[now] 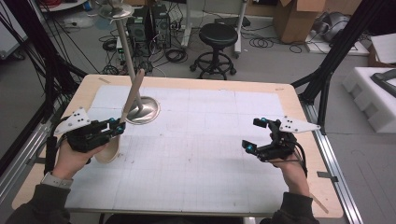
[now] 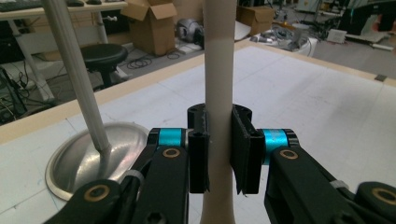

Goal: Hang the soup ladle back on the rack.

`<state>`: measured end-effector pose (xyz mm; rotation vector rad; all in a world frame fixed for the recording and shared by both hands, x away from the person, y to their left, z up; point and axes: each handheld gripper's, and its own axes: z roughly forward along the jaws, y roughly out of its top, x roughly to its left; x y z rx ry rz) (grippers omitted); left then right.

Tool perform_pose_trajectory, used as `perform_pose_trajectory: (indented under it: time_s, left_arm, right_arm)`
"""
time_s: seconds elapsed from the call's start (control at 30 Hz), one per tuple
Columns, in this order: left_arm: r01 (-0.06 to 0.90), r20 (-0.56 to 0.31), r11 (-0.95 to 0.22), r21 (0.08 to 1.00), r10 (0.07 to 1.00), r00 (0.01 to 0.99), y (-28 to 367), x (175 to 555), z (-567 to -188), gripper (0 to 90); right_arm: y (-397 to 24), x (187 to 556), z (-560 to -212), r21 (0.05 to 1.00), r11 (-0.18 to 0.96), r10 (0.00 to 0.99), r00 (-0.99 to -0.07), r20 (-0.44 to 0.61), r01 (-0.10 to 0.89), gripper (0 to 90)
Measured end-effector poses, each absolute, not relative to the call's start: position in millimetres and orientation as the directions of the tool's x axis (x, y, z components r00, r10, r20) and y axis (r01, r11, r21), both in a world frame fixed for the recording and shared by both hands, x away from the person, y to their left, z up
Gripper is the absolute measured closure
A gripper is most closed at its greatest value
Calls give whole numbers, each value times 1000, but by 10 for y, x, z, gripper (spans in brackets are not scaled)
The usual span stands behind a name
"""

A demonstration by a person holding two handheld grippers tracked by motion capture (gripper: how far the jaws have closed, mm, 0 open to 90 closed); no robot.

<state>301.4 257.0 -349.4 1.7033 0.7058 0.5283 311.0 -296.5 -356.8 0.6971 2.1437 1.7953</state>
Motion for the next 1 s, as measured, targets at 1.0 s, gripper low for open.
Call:
perform_pose_trajectory:
  time_s: [1.0]
  left_arm:
    - [103, -22, -55, 993, 775, 632, 3064, 3115, -3066, 779]
  right_arm:
    - [-2960, 3115, -3573, 972, 127, 514, -851, 105, 196, 4]
